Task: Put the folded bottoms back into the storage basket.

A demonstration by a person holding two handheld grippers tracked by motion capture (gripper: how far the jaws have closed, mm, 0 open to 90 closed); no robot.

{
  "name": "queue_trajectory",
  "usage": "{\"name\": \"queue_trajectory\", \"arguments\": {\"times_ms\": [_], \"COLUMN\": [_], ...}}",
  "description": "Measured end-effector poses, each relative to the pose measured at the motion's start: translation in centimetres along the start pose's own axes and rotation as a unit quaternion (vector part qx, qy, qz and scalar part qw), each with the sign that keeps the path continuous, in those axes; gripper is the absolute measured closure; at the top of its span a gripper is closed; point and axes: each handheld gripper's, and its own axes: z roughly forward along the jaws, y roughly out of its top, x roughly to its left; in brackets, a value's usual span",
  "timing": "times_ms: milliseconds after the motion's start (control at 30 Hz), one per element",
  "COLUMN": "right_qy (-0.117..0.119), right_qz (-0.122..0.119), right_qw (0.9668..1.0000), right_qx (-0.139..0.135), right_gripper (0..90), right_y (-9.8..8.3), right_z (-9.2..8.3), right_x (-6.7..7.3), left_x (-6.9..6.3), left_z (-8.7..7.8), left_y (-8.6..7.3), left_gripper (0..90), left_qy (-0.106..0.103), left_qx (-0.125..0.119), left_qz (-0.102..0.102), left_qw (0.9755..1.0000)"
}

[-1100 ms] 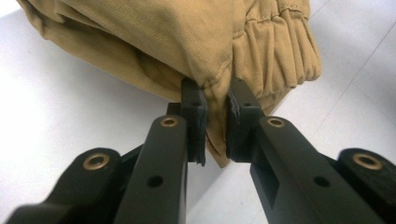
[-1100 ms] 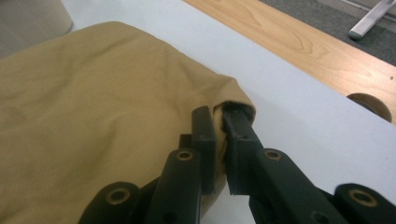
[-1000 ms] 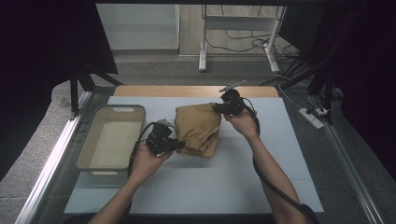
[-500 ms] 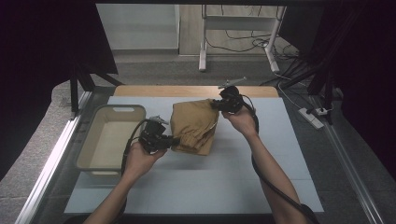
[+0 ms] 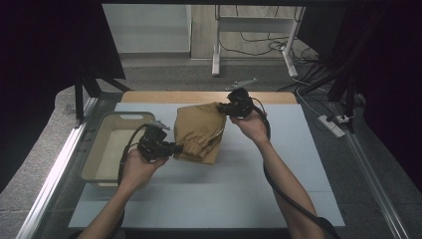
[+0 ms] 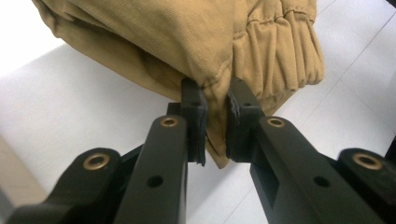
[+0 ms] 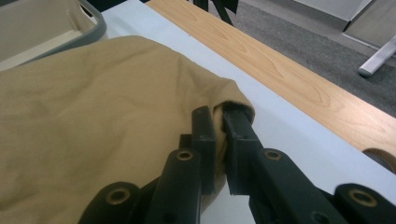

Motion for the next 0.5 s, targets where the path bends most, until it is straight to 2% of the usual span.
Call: {"name": "queue_trajectory", "arguments": {"times_ms": [333, 500], "right_qy": [0.008, 0.015], "right_qz": [-0.025, -0.029], "right_qw": [0.9996, 0.9994], "right_qx": [-0.006, -0.008], "right_gripper": [84.3, 84.3], "right_y": [2.3, 3.4], "right_z": [0.3, 0.7], "right_x": [1.8, 2.6], "left_x": [1.1, 1.7], "left_z": [-2.8, -3.9], "left_y": [-0.6, -0.9], "left_gripper": [79.1, 79.1], "left_qy": [0.007, 0.008], "left_qx": [-0.008, -0.012], "left_qz": [0.0, -0.003], "left_qw": [0.9999, 0.9999]}}
